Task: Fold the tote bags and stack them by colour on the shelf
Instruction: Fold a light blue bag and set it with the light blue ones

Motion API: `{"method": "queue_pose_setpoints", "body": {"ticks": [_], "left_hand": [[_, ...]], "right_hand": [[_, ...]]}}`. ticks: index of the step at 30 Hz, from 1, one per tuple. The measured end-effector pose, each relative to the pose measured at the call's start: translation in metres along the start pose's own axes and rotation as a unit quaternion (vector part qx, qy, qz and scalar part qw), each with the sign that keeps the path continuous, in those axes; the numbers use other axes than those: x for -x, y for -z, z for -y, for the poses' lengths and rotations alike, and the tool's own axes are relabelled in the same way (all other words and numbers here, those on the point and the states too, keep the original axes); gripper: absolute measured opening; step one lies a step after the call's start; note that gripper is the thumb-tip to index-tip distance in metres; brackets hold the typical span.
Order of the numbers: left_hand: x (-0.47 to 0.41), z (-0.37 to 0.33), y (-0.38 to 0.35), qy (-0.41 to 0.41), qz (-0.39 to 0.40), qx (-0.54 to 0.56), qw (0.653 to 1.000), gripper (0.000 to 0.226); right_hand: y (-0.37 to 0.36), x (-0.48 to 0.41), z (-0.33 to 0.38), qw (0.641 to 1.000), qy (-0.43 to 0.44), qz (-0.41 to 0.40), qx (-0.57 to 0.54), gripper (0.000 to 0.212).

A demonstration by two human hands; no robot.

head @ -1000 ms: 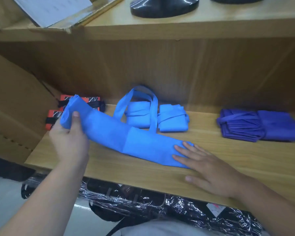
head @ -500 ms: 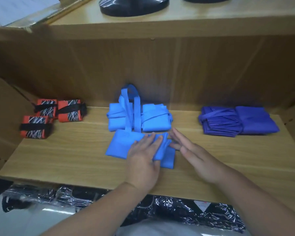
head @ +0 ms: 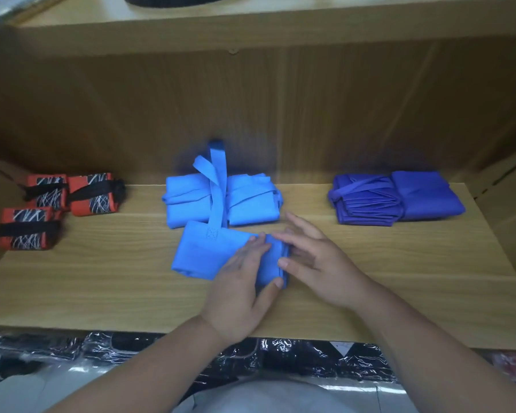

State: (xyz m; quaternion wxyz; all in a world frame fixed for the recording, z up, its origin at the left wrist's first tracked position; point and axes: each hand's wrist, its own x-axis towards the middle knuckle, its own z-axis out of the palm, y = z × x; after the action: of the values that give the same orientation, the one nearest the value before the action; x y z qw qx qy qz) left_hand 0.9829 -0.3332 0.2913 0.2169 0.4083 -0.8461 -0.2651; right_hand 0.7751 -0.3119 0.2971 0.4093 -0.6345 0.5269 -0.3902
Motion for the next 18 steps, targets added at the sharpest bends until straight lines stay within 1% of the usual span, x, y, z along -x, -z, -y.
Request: {"method": "queue_pose_setpoints", "body": {"ticks": [3,5,6,8,9,10,12,15,18], "left_hand": [[-0.001,0.007,0.002,-0.011,-0.029,0.049,0.998,0.056],[0.002,0.008,0.007,-0.012,-0.077,0.084,0.993,0.049],[0.004,0.009,0.01,-0.022,-0.112,0.064,0.991,0.045],[0.008,0.014,0.016,-0.039,-0.167,-0.043,0.984,0.038],[0.01,0.018,0.018,-0.026,-0.175,-0.097,0.98,0.038],[0.013,0.022,0.021,0.004,-0.163,-0.135,0.977,0.044],[0.017,0.029,0.026,0.055,-0.11,-0.165,0.979,0.061],[0.021,0.033,0.03,0.078,-0.038,-0.159,0.983,0.076],[0.02,0.03,0.032,0.085,-0.028,-0.15,0.985,0.08]], "right_hand": [[-0.006,0.0,-0.003,0.999,-0.005,-0.029,0.043,0.034],[-0.011,0.0,-0.002,0.996,-0.019,-0.064,0.052,0.03],[-0.013,-0.001,-0.001,0.995,-0.019,-0.074,0.065,0.03],[-0.017,-0.002,0.0,0.992,-0.015,-0.075,0.097,0.032],[-0.017,-0.003,0.001,0.991,-0.016,-0.073,0.112,0.032],[-0.017,-0.004,0.002,0.99,-0.021,-0.071,0.122,0.033],[-0.016,-0.005,0.004,0.988,-0.03,-0.066,0.133,0.034],[-0.015,-0.008,0.006,0.989,-0.028,-0.047,0.139,0.039],[-0.014,-0.011,0.009,0.989,-0.037,-0.028,0.137,0.044]]}}
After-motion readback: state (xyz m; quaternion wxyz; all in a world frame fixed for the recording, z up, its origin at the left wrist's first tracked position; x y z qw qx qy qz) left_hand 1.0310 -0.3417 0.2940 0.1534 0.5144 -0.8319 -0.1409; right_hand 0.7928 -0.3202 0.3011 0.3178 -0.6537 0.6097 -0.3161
